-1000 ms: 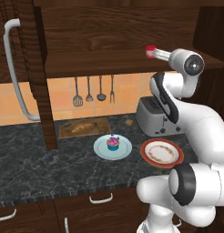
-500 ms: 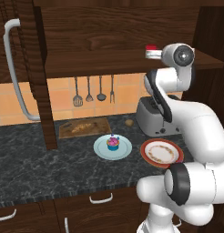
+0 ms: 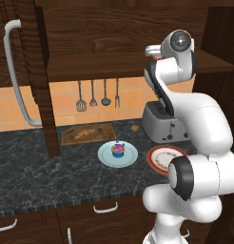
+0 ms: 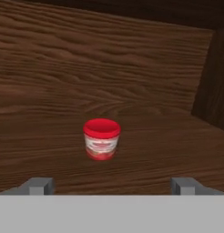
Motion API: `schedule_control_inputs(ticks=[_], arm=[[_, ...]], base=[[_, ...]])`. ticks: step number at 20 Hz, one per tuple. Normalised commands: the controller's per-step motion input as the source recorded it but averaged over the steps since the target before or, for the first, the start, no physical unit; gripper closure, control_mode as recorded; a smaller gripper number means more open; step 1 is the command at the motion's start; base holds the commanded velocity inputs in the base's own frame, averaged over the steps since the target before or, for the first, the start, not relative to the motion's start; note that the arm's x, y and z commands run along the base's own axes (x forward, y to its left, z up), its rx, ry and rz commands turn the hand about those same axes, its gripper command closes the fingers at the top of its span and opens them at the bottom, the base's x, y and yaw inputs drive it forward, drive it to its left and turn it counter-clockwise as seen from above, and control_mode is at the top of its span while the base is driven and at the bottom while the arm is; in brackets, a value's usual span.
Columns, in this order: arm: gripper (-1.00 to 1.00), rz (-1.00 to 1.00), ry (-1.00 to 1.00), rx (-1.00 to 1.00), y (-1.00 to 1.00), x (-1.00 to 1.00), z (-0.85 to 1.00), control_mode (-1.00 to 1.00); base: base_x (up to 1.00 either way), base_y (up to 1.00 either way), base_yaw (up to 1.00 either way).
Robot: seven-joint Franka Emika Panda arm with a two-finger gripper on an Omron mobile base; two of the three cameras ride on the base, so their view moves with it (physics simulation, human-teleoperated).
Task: From the different types of pastries on the counter, select a croissant and place it on the cutting board. Then retrieve a jar of jam from the cabinet and place it alongside the croissant on the cutting board.
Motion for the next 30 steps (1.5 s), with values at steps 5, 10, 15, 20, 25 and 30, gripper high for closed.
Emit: schedule_control_inputs(ticks=[5,10,15,20,25,30], arm=[[-1.00,0.07,0.00,0.01,0.00,0.43,-0.21,-1.00],[-1.00,0.08,-0.01,0.16,-0.12,0.50,-0.29,-1.00],[-1.00,0.04,0.00,0.18,-0.14,0.46,-0.04,-1.00],[-1.00,0.00,0.00,0.03,-0.04,0.30,0.00,-1.00],[-1.00,0.00,0.00,0.00,0.00,0.17,0.00,-1.00],[-1.00,0.00,0.00,0.01,-0.02,0.22,0.00,-1.00]], base=[[0.00,0.00,0.00],[0.00,0.00,0.00],[0.00,0.00,0.00],[0.00,0.00,0.00],[0.00,0.00,0.00],[0.00,0.00,0.00]])
